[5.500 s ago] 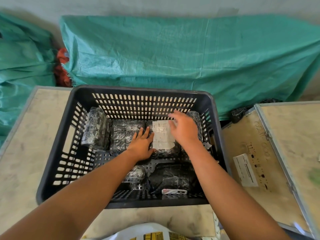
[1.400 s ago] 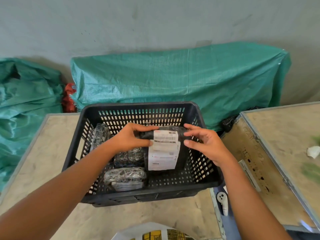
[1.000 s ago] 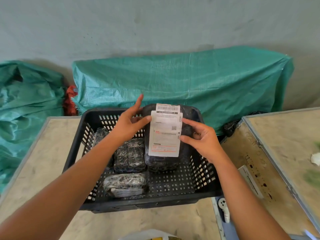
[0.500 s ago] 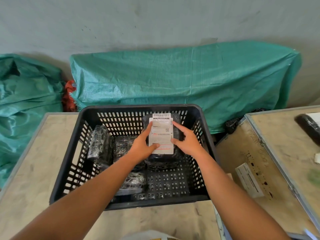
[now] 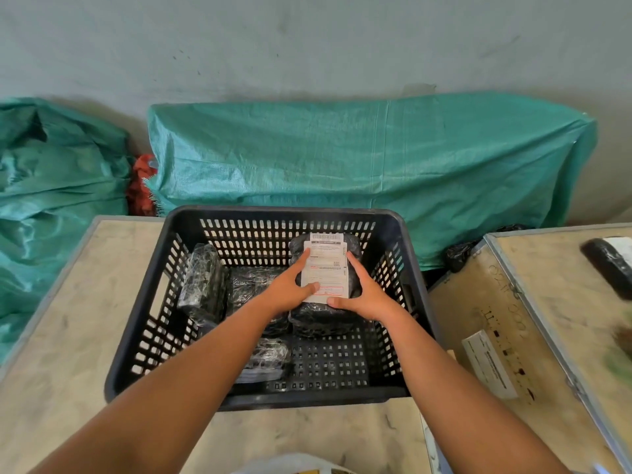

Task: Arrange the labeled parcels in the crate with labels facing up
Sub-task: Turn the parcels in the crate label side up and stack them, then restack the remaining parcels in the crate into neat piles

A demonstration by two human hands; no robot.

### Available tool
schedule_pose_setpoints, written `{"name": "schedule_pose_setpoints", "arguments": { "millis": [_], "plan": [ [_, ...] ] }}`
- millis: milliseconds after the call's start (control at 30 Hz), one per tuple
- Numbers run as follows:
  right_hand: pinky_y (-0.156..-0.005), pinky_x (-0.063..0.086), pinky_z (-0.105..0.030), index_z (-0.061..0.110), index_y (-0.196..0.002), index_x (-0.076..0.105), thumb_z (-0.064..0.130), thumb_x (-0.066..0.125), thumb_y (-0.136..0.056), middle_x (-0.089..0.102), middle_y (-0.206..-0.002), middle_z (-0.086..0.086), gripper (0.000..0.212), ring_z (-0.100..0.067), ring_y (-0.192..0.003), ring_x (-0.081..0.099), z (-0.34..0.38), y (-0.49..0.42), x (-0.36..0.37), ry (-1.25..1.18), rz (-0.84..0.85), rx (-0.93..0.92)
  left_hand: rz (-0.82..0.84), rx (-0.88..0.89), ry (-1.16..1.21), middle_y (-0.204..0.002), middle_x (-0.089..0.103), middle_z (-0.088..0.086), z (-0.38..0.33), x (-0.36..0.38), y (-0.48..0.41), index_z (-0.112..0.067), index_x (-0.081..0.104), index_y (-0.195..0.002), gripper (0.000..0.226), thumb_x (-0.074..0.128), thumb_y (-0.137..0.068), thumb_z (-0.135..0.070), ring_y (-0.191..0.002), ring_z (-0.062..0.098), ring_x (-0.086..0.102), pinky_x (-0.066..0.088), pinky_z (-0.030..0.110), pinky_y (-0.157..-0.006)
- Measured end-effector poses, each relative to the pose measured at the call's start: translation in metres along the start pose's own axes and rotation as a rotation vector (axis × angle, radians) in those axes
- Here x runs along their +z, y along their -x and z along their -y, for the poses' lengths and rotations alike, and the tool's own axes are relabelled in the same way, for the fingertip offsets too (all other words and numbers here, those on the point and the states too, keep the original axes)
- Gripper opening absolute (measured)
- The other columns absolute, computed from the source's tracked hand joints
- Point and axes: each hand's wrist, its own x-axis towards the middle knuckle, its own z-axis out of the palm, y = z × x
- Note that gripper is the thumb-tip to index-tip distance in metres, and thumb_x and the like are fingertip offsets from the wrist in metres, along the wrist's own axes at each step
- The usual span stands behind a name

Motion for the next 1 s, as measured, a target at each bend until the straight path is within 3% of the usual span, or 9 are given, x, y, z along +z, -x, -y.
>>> {"name": "schedule_pose_setpoints", "arguments": {
  "millis": [67, 167, 267, 300, 400, 500, 700, 900, 1000],
  "plan": [
    [-0.123, 0.026, -0.037, 0.037, -0.164, 0.008, 0.042, 0.092, -0.071, 0.024, -0.169, 0.004, 0.126, -0.017, -0.153, 0.026, 0.0, 0.004, 0.002, 0.035, -0.036, -0.007, -0.016, 0.017, -0.024, -0.157, 0.044, 0.002, -0.003, -0.006, 0.006, -0.04, 0.012, -0.16, 0.084, 0.066, -0.095, -0.037, -0.118, 0.016, 0.052, 0.043, 0.029, -0.095],
    [-0.119, 0.027, -0.032, 0.03, -0.165, 0.014, 0.039, 0.087, -0.079, 0.028, -0.168, -0.003, 0.113, -0.022, -0.153, 0.028, 0.004, 0.01, 0.004, 0.153, -0.068, -0.023, -0.094, 0.016, -0.06, -0.158, 0.043, 0.003, -0.005, -0.023, 0.029, -0.029, 0.021, -0.161, 0.082, 0.067, -0.093, -0.043, -0.131, 0.022, 0.053, 0.044, 0.034, -0.102],
    [-0.124, 0.018, -0.044, 0.027, -0.165, 0.019, 0.04, 0.082, -0.085, 0.016, -0.17, -0.016, 0.103, -0.031, -0.157, 0.013, 0.028, 0.018, 0.008, 0.375, -0.166, -0.006, -0.167, 0.067, -0.058, -0.157, 0.043, -0.002, -0.003, -0.051, 0.067, -0.033, 0.027, -0.159, 0.08, 0.066, -0.091, -0.049, -0.097, 0.007, 0.065, 0.054, 0.02, -0.078],
    [-0.124, 0.016, -0.043, 0.025, -0.164, 0.024, 0.041, 0.08, -0.086, 0.014, -0.17, -0.018, 0.097, -0.032, -0.158, 0.01, 0.04, 0.021, 0.011, 0.429, -0.229, -0.037, -0.191, 0.095, -0.053, -0.158, 0.041, -0.004, -0.003, -0.061, 0.081, -0.035, 0.03, -0.158, 0.077, 0.066, -0.091, -0.05, -0.096, 0.006, 0.065, 0.053, 0.017, -0.079],
    [-0.124, 0.025, -0.043, 0.017, -0.153, 0.046, 0.037, 0.078, -0.089, 0.038, -0.161, -0.014, 0.075, -0.03, -0.151, 0.03, 0.082, 0.025, 0.032, 0.441, -0.354, -0.287, -0.31, 0.148, -0.013, -0.16, 0.039, -0.003, 0.002, -0.094, 0.119, -0.038, 0.041, -0.152, 0.067, 0.069, -0.091, -0.046, -0.117, 0.016, 0.061, 0.047, 0.021, -0.092],
    [-0.119, 0.031, -0.041, 0.021, -0.147, 0.053, 0.038, 0.078, -0.089, 0.051, -0.153, -0.007, 0.065, -0.024, -0.144, 0.041, 0.113, 0.016, 0.066, 0.386, -0.256, -0.435, -0.495, 0.169, -0.025, -0.159, 0.04, -0.001, 0.011, -0.122, 0.148, -0.035, 0.053, -0.145, 0.057, 0.072, -0.091, -0.04, -0.143, 0.019, 0.041, 0.029, 0.029, -0.111],
    [-0.109, 0.032, -0.03, 0.016, -0.151, 0.051, 0.031, 0.085, -0.084, 0.052, -0.151, -0.01, 0.076, -0.027, -0.14, 0.046, 0.122, -0.029, 0.135, 0.51, 0.064, -0.387, -0.612, 0.151, -0.138, -0.158, 0.037, 0.018, 0.054, -0.144, 0.179, -0.022, 0.06, -0.141, 0.05, 0.073, -0.092, -0.024, -0.149, 0.028, 0.021, 0.013, 0.051, -0.123],
    [-0.124, 0.022, -0.052, 0.03, -0.163, 0.027, 0.036, 0.088, -0.08, 0.007, -0.17, -0.019, 0.103, -0.04, -0.157, 0.007, 0.086, -0.067, 0.175, 0.908, 0.299, -0.178, -0.464, -0.007, -0.02, -0.162, 0.034, 0.007, 0.095, -0.142, 0.178, -0.041, 0.038, -0.154, 0.067, 0.067, -0.094, -0.039, -0.151, 0.021, 0.026, 0.029, 0.04, -0.12],
    [-0.124, 0.016, -0.058, 0.036, -0.164, 0.013, 0.037, 0.088, -0.078, -0.009, -0.171, -0.018, 0.114, -0.041, -0.157, -0.004, 0.07, -0.07, 0.191, 1.11, 0.279, -0.144, -0.44, 0.024, 0.082, -0.152, 0.044, -0.014, 0.103, -0.141, 0.175, -0.049, 0.03, -0.154, 0.069, 0.065, -0.096, -0.037, -0.136, -0.004, 0.04, 0.036, 0.024, -0.113]
  ]
}}
